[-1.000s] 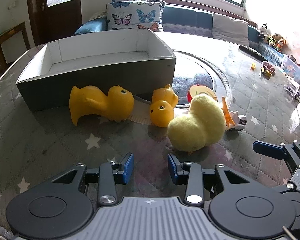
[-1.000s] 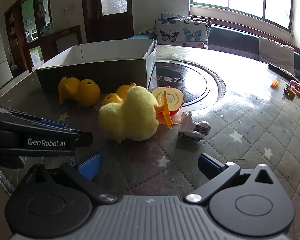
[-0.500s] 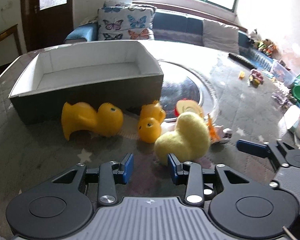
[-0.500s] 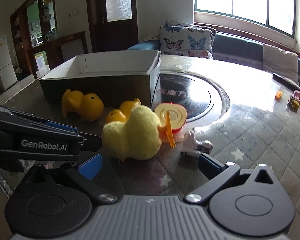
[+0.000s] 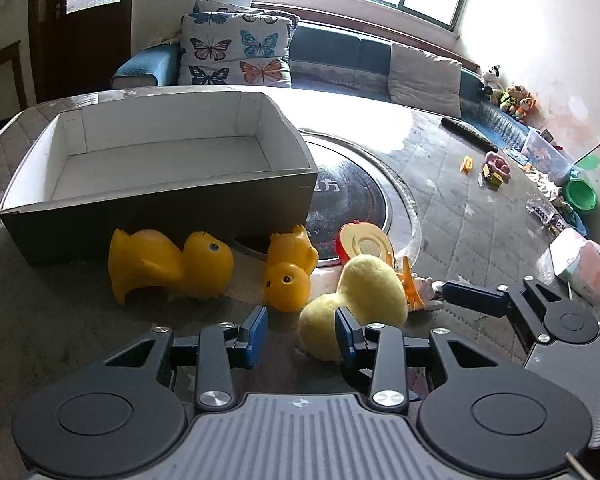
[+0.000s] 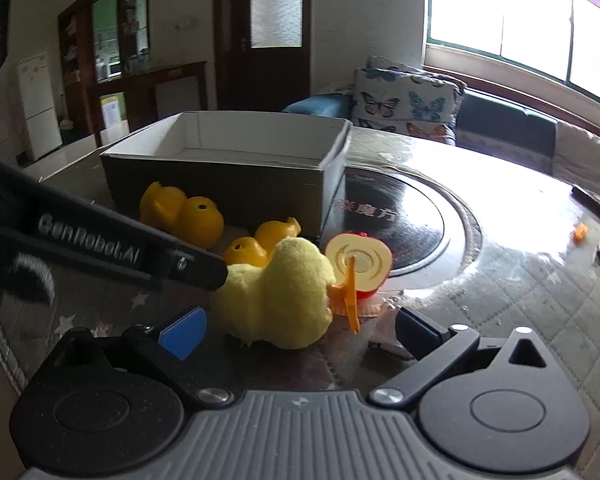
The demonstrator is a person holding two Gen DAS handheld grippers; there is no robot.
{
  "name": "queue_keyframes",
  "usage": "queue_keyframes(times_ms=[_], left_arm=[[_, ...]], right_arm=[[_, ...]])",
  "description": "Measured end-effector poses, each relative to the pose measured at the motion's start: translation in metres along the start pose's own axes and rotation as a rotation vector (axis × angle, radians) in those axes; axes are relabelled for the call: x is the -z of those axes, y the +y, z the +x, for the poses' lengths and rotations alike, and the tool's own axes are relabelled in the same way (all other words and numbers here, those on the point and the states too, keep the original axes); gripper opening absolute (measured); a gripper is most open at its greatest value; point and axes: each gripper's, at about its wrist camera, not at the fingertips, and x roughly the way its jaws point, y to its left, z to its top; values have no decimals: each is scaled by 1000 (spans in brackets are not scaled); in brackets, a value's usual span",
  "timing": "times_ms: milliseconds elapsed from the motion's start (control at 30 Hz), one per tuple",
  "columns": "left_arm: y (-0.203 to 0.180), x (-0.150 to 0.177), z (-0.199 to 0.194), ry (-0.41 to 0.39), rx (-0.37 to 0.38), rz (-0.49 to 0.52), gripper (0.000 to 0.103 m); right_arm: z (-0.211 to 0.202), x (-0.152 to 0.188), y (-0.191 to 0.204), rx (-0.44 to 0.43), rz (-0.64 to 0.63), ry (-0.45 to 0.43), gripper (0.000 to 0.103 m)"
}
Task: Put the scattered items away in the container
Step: 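Close the left tool on the yellow plush chick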
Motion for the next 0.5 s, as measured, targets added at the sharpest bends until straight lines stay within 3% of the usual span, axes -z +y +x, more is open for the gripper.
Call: queue_keyframes(times_ms=[500], left_arm=[[3,-6,20,71,92,-22,40]], right_arm=[[18,0,2,-38,-5,25,80]])
